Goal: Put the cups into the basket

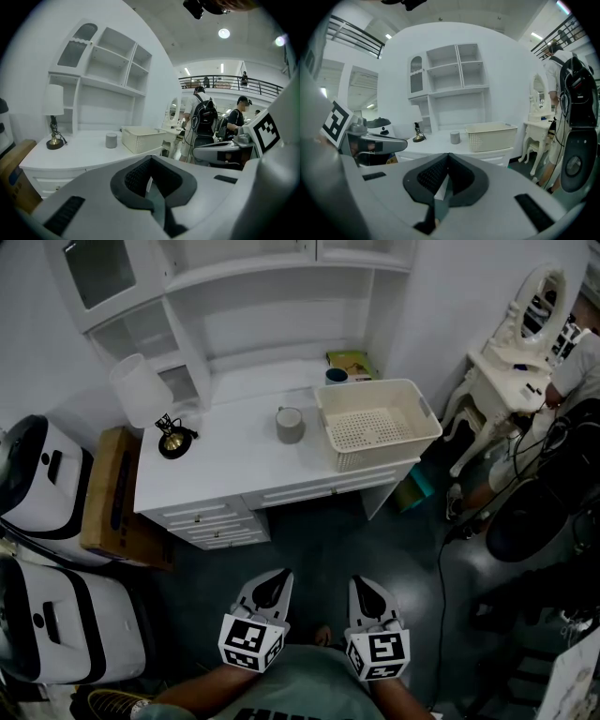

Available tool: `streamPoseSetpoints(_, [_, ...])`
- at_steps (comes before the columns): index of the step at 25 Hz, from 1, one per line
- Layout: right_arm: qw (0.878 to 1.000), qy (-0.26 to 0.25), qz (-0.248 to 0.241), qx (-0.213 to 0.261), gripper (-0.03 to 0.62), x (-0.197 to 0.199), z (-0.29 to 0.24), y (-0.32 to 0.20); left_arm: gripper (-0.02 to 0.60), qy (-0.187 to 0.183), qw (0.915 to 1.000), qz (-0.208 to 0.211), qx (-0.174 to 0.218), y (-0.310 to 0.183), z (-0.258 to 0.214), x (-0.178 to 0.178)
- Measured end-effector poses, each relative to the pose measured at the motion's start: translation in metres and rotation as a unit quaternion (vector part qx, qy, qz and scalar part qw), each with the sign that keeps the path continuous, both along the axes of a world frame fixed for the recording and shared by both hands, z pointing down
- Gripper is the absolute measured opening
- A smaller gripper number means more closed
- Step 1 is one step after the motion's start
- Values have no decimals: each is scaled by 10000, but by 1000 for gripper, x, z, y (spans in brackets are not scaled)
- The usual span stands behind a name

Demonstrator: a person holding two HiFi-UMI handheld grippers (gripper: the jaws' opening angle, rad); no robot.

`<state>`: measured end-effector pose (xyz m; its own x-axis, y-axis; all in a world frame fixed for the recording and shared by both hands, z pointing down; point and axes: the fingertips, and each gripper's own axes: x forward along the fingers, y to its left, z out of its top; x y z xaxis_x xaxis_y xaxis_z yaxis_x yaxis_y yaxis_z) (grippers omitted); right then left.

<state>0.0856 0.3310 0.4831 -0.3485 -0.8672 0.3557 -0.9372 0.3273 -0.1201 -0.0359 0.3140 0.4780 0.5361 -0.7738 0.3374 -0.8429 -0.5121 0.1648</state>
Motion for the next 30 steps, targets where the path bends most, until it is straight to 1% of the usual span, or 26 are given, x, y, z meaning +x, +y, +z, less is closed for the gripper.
streamPoseSetpoints(10, [9998,72,210,19,14,-17,-7,-39,6,109,9998,166,25,-42,-5,-17])
streamPoseSetpoints(20, [9997,142,194,26,14,-50,-10,-79,6,190,9997,138,-11,-80,-4,-49])
streamPoseSetpoints(30, [9992,314,237,77,14,-76,-12,-113,6,300,9993,185,75,-117,-10,-78])
